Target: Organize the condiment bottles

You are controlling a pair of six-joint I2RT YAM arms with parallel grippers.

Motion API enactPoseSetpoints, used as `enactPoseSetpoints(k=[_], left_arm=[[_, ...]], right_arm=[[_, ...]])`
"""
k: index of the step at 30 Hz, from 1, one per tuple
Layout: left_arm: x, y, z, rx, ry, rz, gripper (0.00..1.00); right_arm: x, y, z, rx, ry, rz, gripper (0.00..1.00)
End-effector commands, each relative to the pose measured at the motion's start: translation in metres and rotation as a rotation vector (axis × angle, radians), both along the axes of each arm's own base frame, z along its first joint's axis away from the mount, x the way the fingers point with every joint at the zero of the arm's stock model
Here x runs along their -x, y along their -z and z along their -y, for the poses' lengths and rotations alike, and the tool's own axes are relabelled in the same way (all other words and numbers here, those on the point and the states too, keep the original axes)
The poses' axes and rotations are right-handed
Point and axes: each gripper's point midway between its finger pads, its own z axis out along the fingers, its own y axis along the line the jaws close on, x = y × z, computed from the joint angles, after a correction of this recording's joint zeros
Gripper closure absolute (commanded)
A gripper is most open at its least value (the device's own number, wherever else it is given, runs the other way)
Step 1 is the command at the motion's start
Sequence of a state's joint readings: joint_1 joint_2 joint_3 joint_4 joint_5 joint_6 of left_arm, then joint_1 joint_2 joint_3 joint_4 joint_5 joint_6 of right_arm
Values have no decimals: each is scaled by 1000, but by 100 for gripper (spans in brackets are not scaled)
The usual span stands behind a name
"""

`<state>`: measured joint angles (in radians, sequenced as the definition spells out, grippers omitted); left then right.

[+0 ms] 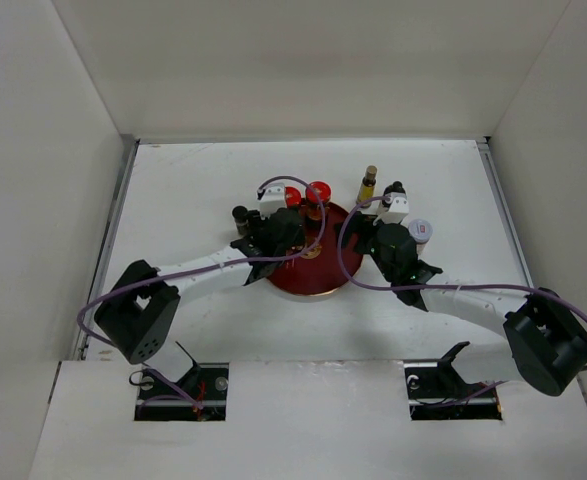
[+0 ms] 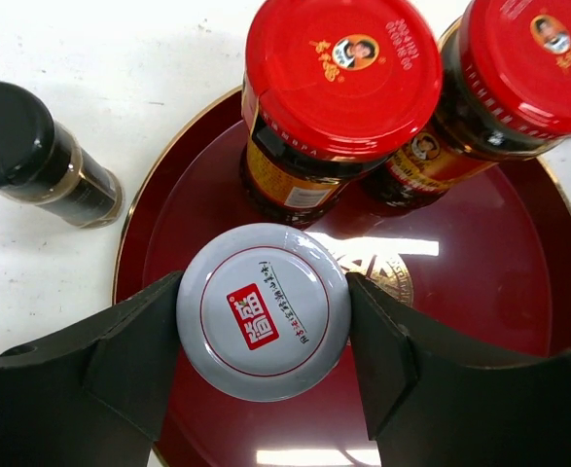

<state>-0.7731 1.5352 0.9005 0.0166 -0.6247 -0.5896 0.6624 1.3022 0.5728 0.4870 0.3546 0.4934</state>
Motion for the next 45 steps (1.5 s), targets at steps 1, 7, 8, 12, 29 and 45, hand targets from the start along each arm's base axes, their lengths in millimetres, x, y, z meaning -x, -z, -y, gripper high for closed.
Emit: enactPoseSetpoints(k=[1,7,8,12,29,45], left_arm=[[-15,-34,9,80,-21,121,49],[-12,-28,9,66,-19,112,37],[-12,-27,9,63,-18,111,35],[-10,-27,9,56,-6,112,26],[26,-131,-16,264,42,417,13],[60,-91,-124,468,-172,524,14]], right_arm=[[-3,-27,-7,-52,-19,73,7],[-1,-31,-6,-55,-19,80,6],[-1,-31,-6,-56,-19,81,6],[-1,-33,-5,-48,-22,88,2],[-11,-85,14,-29,42,108,71],[-105,-86,99,257,351,-27,29]])
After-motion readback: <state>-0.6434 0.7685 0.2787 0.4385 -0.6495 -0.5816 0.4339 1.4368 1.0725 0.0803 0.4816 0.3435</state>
